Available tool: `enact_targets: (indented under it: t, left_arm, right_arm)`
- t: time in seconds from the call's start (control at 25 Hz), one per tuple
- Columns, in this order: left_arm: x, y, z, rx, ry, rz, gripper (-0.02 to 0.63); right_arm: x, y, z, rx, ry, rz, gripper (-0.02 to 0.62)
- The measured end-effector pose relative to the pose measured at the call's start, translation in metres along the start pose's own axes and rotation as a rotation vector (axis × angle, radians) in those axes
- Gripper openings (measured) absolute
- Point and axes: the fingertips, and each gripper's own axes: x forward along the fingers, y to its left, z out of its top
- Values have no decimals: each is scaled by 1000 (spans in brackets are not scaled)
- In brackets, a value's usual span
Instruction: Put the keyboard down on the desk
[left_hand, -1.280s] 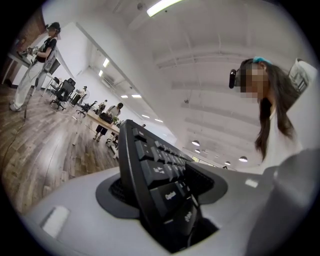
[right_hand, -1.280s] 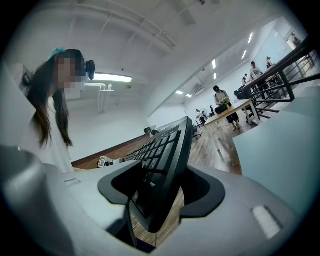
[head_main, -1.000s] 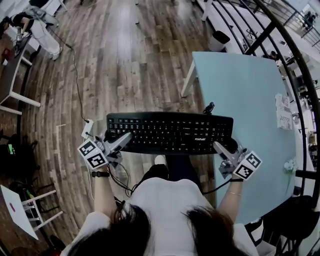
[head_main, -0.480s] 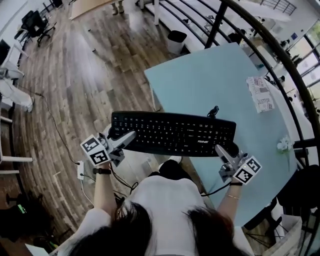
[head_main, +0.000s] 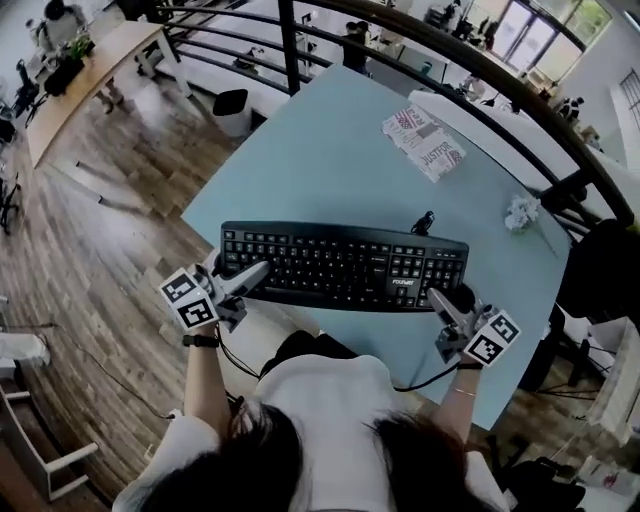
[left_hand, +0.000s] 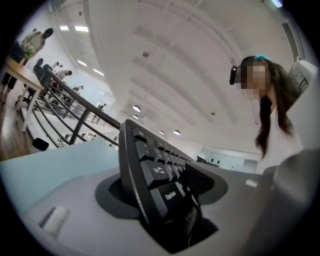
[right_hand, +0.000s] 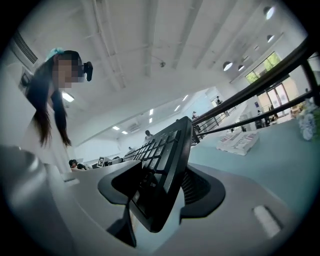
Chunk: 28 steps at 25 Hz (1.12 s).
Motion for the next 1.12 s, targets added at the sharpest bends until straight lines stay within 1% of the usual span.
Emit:
enact_targets:
  t: [0.12,0.28,0.52,0.72,0.88,1.12]
  left_arm:
    - [43,1,0,2,58,-92,331]
    - [99,-4,-9,5,125,-201,331]
    - [154,-7,-15,7,204,-320,331]
    - [185,1,-12,6,250,-396,331]
    - [202,11,-8,12,270,-449,331]
    - [217,32,-2,10,290,-491,331]
  right_arm:
    - [-26,-13,1,17,-49,-94,218]
    - [-63,-30,-2,35,-106,-206,218]
    - [-94,-40,-7,63,-167,-332,218]
    - [-97,-44,-8,80,-206,-413,219]
    - [-92,-44,-9,85,-227,-467,219]
    - [-75,-48,-10,88,-241,-517,221]
